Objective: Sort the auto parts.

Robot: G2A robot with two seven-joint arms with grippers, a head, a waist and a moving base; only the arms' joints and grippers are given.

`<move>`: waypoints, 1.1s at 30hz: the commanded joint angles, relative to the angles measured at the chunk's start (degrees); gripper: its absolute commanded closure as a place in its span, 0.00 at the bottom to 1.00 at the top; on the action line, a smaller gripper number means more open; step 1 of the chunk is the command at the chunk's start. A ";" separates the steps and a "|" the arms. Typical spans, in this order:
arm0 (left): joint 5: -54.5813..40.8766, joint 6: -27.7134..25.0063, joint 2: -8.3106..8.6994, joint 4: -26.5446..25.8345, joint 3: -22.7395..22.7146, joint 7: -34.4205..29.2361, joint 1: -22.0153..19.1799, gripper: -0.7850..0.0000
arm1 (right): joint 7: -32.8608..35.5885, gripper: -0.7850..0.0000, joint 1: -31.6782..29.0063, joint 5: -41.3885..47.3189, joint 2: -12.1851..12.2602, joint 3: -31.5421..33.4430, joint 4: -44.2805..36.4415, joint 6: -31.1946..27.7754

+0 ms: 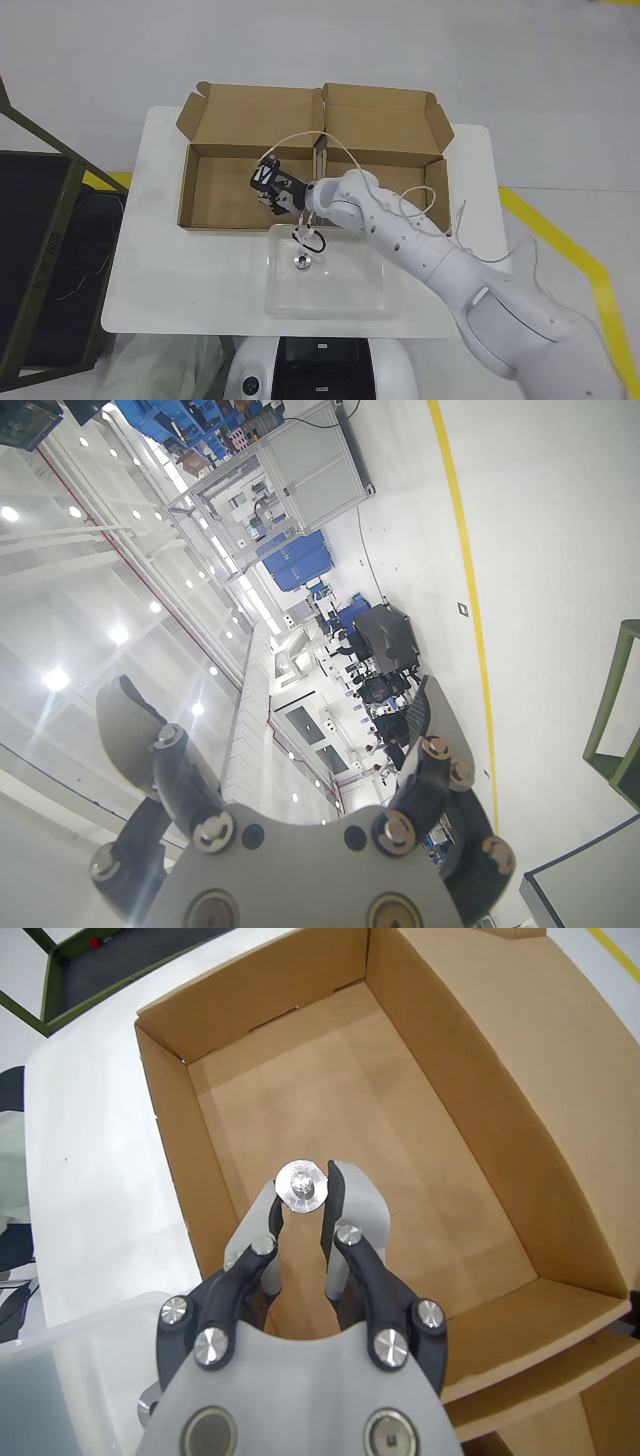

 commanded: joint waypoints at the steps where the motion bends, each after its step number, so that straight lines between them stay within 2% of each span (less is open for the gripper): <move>1: 0.00 0.00 0.00 0.00 0.00 0.00 0.00 0.00 | 0.70 1.00 0.63 0.15 -1.19 -0.61 2.01 -0.02; 8: 0.00 0.00 0.00 0.00 0.00 0.00 0.00 0.00 | 1.16 1.00 2.04 0.55 -5.26 -2.31 8.77 -0.78; 13: 0.00 0.00 0.00 0.00 0.00 0.00 0.00 0.00 | 0.59 0.96 2.79 0.03 -7.64 -2.97 13.11 -1.39; 16: 0.00 0.00 0.00 0.00 0.00 0.00 0.00 0.00 | -0.06 0.87 3.23 -0.40 -8.78 -3.09 15.28 -1.75; 19: 0.00 0.00 0.00 0.00 0.00 0.00 0.00 0.00 | -0.58 0.61 3.55 -0.83 -9.73 -3.11 17.02 -2.17; 20: 0.00 0.00 0.00 0.00 0.00 0.00 0.00 0.00 | -0.71 0.56 3.62 -0.94 -10.01 -3.10 17.50 -2.40; 24: 0.00 0.00 0.00 0.00 0.00 0.00 0.00 0.00 | -1.34 0.51 4.00 -1.49 -10.91 -2.90 18.73 -3.17; 28: 0.00 0.00 0.00 0.00 0.00 0.00 0.00 0.00 | -2.04 0.36 4.47 -2.07 -11.47 -2.45 19.10 -3.83; 33: 0.00 0.00 0.00 0.00 0.00 0.00 0.00 0.00 | -3.57 0.30 5.09 -3.00 -11.59 -1.45 17.96 -4.34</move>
